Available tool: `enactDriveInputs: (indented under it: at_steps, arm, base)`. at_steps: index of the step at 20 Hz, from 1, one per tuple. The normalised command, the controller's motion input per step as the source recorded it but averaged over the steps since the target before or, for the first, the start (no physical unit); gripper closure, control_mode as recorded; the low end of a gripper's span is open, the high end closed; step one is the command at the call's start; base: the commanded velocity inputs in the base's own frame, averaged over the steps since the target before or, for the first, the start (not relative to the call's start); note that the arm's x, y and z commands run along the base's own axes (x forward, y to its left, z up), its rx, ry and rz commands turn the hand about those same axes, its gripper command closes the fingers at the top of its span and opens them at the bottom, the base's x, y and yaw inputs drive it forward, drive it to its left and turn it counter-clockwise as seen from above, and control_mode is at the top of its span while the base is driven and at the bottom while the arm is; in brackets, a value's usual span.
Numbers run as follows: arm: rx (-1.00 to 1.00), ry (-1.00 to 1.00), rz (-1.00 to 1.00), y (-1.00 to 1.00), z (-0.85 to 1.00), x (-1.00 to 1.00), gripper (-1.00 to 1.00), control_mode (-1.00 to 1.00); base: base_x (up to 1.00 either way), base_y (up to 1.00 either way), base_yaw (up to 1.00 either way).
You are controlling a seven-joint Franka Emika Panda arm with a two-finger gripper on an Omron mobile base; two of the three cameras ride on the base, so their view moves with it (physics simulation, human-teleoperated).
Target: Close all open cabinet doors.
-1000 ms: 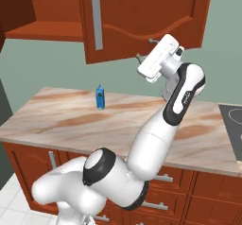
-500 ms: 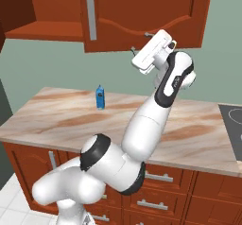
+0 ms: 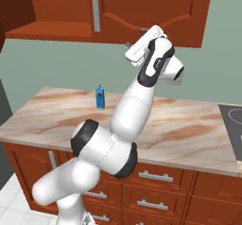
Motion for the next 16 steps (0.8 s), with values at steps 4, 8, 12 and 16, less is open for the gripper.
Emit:
enactDriveInputs:
  at_steps: [4,8,12,16]
  arm:
    - [-0.08,0.13,-0.25,0.45,0.01,0.72,-1.00,-1.00]
    - [-0.08,0.15,-0.29,0.42,0.00,0.74,-1.00,-1.00]
    - [-0.07,0.18,-0.31,0.37,0.00,0.69,-1.00,-1.00]
    - [-0.07,0.14,-0.28,0.34,-0.07,0.31,-1.00,-1.00]
  base:
    - [0.00,0.00,0.00]
    - [0.00,0.00,0.00]
    - [0.00,0.00,0.00]
    - [0.00,0.00,0.00]
